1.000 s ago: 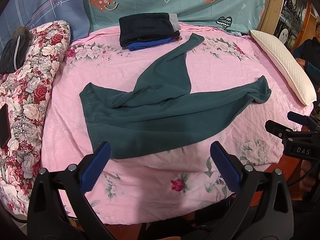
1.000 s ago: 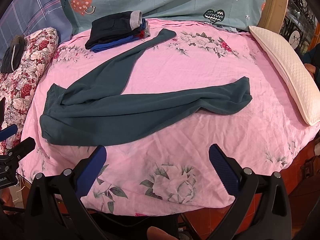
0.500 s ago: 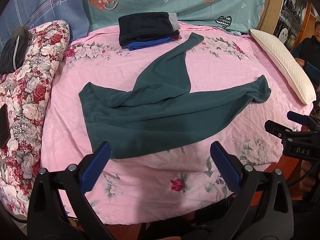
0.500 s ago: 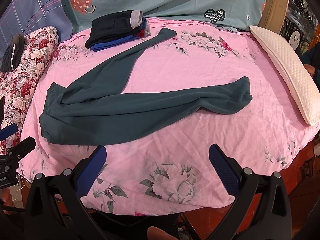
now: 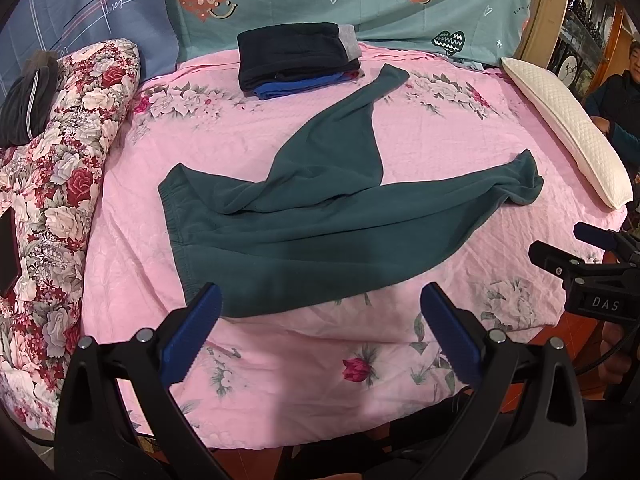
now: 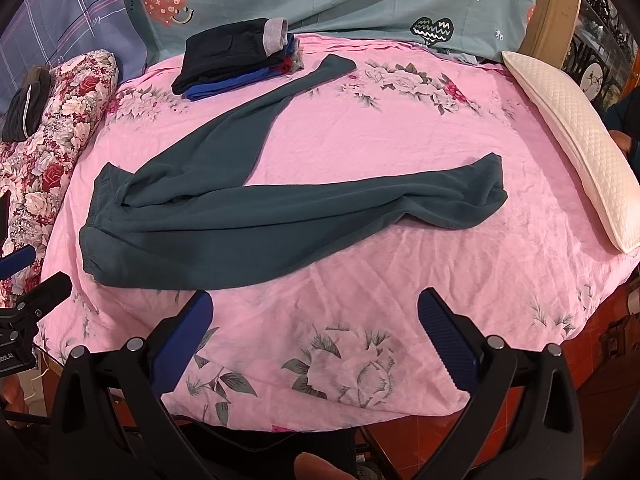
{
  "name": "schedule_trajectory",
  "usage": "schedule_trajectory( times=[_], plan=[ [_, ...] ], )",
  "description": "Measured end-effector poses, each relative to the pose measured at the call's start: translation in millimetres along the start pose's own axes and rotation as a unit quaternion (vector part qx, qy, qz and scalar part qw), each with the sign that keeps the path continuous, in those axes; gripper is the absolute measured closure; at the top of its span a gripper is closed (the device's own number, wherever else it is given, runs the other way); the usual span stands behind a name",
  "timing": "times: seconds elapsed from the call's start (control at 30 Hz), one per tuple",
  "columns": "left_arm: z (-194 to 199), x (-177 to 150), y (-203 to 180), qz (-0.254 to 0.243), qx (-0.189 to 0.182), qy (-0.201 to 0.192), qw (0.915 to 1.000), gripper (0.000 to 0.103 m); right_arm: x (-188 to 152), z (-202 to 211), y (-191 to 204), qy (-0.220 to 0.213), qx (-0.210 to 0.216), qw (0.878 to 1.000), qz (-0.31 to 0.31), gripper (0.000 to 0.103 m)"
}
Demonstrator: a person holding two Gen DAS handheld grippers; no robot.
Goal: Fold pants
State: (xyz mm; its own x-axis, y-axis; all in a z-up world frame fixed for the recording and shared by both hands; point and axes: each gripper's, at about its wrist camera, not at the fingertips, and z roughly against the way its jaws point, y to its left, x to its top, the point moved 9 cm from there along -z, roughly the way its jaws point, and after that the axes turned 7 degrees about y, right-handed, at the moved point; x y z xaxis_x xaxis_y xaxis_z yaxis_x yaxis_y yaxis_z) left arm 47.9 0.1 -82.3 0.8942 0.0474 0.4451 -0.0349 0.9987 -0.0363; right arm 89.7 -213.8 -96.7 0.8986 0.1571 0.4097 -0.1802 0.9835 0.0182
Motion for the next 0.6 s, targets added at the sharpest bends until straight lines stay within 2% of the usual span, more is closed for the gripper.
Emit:
schedule_trajectory(
  times=[0.27, 0.37, 0.47, 0.6],
  plan=[
    [-3, -2, 3, 0.0, 0.001, 0.002, 1.0, 0.002, 0, -2, 0, 0.003, 0.001, 1.0, 0.0, 0.001],
    [-5, -1, 16, 0.022, 0.013, 0.004, 0.9997, 0.002, -1, -5, -1, 0.008, 0.0, 1.0, 0.0, 0.001],
    [-5, -1, 32, 0.059, 0.003, 0.004, 0.9982, 0.002, 2, -6, -1, 0.01, 0.001, 1.0, 0.004, 0.001],
    [-6, -1, 35, 0.061, 0.003, 0.004, 0.9981, 0.002, 5, -7, 4, 0.009, 0.001, 1.0, 0.013, 0.001]
  ],
)
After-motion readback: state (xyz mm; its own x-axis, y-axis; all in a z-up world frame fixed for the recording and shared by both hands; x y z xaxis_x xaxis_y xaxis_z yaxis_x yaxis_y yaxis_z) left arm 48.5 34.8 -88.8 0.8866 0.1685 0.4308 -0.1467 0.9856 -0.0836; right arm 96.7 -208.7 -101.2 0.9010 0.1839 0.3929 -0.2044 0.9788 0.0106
